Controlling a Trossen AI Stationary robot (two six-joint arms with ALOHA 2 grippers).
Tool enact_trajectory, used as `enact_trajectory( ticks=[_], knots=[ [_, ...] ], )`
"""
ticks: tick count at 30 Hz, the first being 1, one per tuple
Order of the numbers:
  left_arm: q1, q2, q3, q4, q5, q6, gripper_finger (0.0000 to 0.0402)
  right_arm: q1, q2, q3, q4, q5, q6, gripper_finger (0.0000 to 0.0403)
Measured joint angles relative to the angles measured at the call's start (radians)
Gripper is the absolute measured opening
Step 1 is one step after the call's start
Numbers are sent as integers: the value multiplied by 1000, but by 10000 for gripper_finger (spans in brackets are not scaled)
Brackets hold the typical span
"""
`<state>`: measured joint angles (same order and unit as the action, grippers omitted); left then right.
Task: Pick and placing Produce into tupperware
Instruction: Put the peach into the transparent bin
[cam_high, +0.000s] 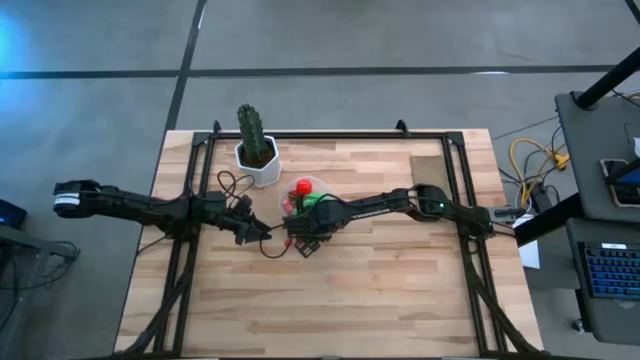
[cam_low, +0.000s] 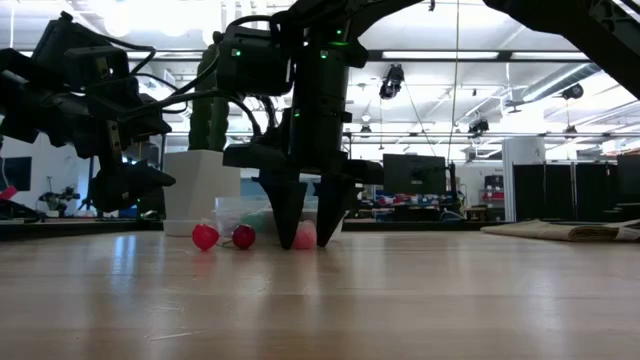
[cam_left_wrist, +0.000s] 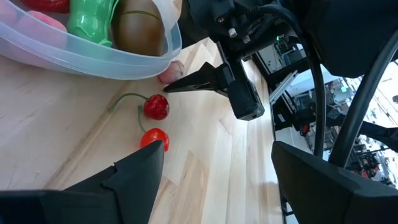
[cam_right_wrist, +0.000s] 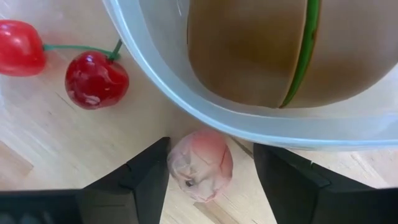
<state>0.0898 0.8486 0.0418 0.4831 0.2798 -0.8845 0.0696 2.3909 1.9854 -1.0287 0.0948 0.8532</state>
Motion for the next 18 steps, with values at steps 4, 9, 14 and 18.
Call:
enact_trajectory(
  ticks=[4, 9, 14, 18],
  knots=[
    [0, 0, 0, 0, 0, 0, 283, 0, 0, 0, 8, 0, -1, 200],
    [0, 0, 0, 2, 0, 0, 283, 0, 0, 0, 14, 3, -1, 160],
    [0, 0, 0, 3, 0, 0, 283, 0, 0, 0, 16, -3, -2, 124],
    [0, 0, 0, 3, 0, 0, 283, -1, -2, 19, 3, -53, -36, 107]
  ],
)
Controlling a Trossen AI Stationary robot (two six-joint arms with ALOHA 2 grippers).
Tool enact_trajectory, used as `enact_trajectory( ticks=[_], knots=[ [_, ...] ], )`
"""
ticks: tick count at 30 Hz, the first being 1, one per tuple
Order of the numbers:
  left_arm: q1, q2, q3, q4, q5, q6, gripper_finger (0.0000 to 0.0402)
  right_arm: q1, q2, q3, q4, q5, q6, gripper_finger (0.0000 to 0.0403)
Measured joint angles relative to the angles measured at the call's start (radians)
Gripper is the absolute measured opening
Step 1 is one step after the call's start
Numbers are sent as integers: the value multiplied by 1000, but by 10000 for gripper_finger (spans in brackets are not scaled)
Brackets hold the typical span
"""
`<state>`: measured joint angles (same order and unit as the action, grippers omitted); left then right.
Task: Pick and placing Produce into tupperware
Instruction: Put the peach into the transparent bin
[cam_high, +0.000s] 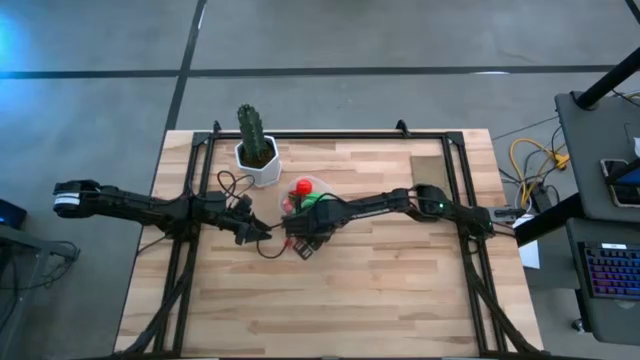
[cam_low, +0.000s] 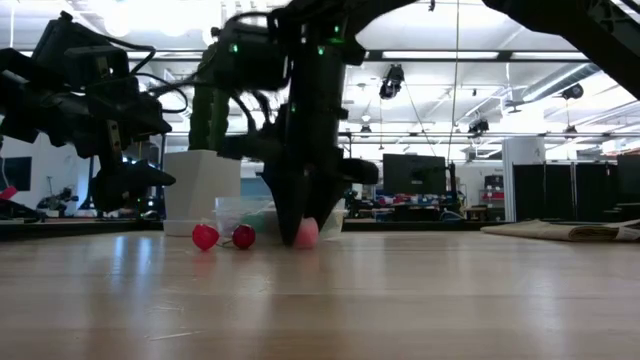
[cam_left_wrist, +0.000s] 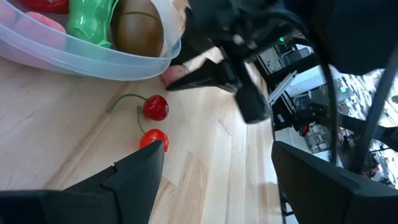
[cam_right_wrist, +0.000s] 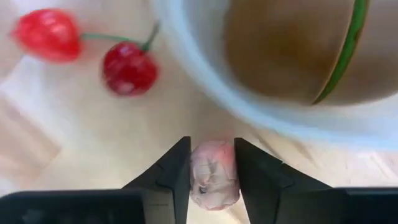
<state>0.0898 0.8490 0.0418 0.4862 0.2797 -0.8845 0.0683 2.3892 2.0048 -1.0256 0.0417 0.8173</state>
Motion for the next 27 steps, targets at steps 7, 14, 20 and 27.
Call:
enact_trajectory(
  ticks=[7, 14, 20, 27],
  knots=[
    [0, 0, 0, 0, -2, 0, 283, 5, -37, 98, -46, 6, -15, 101],
    [0, 0, 0, 0, -3, 0, 283, -27, -61, 255, -50, 120, -76, 100],
    [0, 0, 0, 3, -4, 0, 283, -135, -3, 268, -56, -8, -119, 106],
    [0, 0, 0, 2, -4, 0, 283, -140, 4, 266, -42, -38, -163, 171]
  ],
)
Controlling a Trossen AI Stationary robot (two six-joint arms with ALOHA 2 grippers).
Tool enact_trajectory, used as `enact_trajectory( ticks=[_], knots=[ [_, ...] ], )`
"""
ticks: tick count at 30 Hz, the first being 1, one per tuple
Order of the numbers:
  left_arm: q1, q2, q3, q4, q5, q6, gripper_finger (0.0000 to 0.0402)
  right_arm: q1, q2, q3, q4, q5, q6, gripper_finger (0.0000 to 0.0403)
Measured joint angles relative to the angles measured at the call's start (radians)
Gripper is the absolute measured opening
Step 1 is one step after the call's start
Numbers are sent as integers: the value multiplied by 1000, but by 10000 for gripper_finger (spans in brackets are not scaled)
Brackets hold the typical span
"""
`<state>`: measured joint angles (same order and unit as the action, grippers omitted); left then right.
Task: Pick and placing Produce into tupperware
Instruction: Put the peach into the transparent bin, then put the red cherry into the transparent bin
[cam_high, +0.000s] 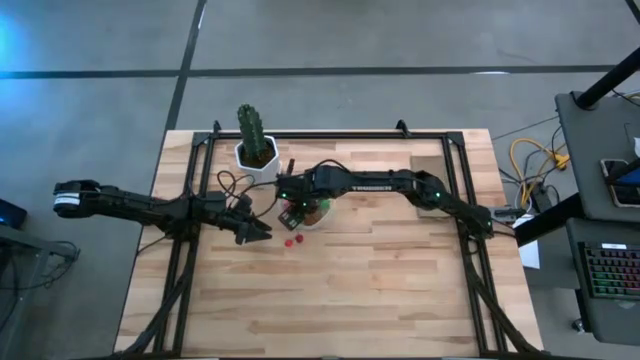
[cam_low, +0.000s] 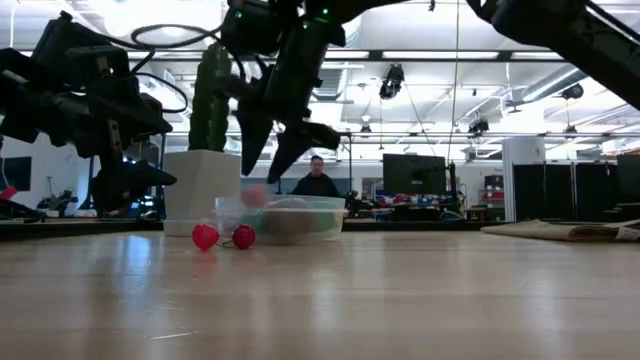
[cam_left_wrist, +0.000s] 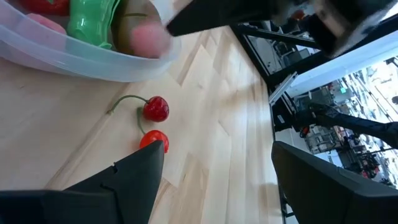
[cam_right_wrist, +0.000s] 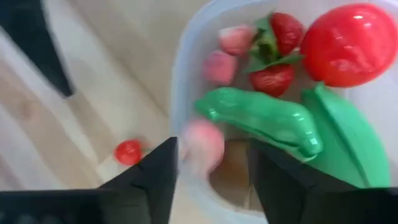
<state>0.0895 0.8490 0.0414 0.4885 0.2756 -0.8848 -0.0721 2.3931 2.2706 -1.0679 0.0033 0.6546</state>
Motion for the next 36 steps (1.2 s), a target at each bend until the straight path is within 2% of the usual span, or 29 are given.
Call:
enact_trajectory(
  ticks=[5, 8, 12, 14, 16, 21, 29, 36],
  knots=[
    [0, 0, 0, 0, 0, 0, 283, 11, 1, 12, 1, 24, -21, 230],
    [0, 0, 0, 0, 0, 1, 283, 42, 1, 27, -13, 25, -143, 253],
    [0, 0, 0, 0, 10, 1, 283, 102, -3, 38, -70, 46, -329, 261],
    [0, 0, 0, -2, 31, 1, 283, 126, -3, 26, -119, 49, -386, 257],
    [0, 0, 0, -6, 51, 1, 283, 147, -2, 9, -148, 94, -403, 249],
    [-1, 0, -3, -24, 64, 10, 283, 190, -2, 0, -123, 155, -459, 211],
    [0, 0, -21, -46, 64, 32, 283, 202, -2, -6, -73, 112, -555, 138],
    [0, 1, -33, -183, 78, 61, 283, 205, -2, -81, -21, 61, -602, 140]
  ],
)
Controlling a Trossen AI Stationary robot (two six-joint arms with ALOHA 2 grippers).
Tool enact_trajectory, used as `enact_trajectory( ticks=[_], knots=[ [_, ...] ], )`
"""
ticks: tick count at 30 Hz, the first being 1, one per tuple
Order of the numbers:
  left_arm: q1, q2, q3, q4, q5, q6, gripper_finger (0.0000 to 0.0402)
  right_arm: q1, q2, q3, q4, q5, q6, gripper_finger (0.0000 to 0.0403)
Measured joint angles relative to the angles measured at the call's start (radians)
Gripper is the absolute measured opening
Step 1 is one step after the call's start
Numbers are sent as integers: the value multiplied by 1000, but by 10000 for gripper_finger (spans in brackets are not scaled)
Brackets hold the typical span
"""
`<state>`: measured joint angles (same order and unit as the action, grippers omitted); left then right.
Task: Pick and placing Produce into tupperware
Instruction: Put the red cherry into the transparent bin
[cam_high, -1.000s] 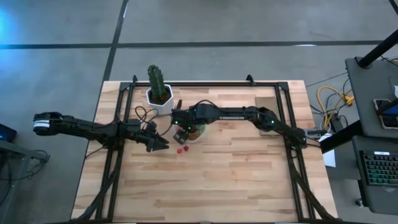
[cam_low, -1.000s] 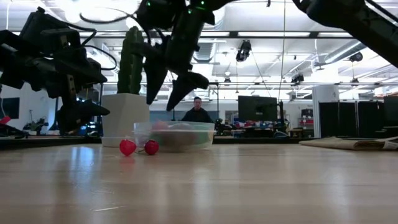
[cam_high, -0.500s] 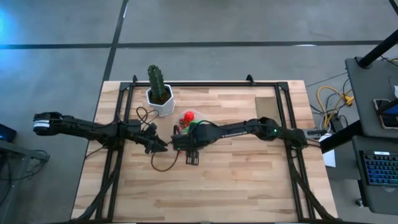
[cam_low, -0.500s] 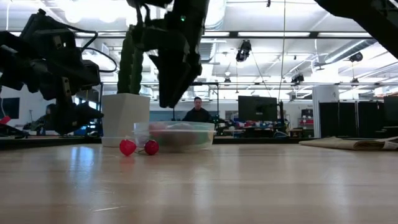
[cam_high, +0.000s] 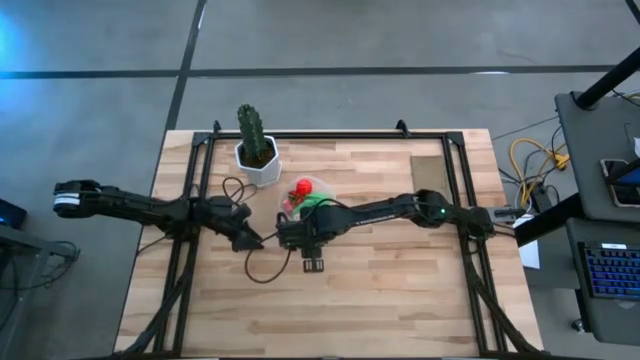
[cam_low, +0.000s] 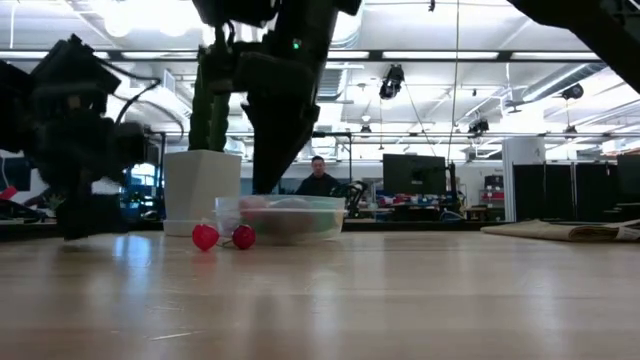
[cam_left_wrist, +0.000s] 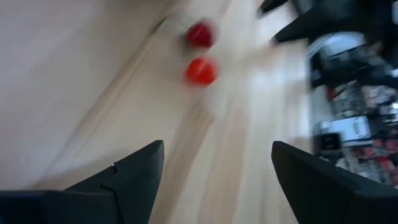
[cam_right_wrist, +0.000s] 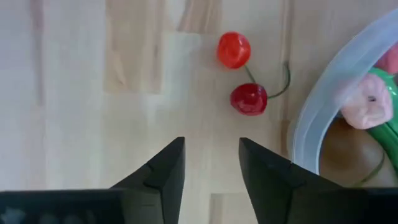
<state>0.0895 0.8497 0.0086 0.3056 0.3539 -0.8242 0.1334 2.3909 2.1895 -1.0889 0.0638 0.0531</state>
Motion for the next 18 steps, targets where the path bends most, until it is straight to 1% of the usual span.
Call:
enact_trajectory(
  ticks=[3, 11, 18],
  knots=[
    [0, 1, -1, -62, 4, 0, 283, -2, 0, -24, 22, -1, -10, 153],
    [0, 4, -1, -57, 3, -4, 283, -22, 0, -62, 115, -23, -20, 184],
    [0, 5, 1, -54, 0, -7, 283, -44, 0, -108, 163, -30, -15, 191]
  ],
)
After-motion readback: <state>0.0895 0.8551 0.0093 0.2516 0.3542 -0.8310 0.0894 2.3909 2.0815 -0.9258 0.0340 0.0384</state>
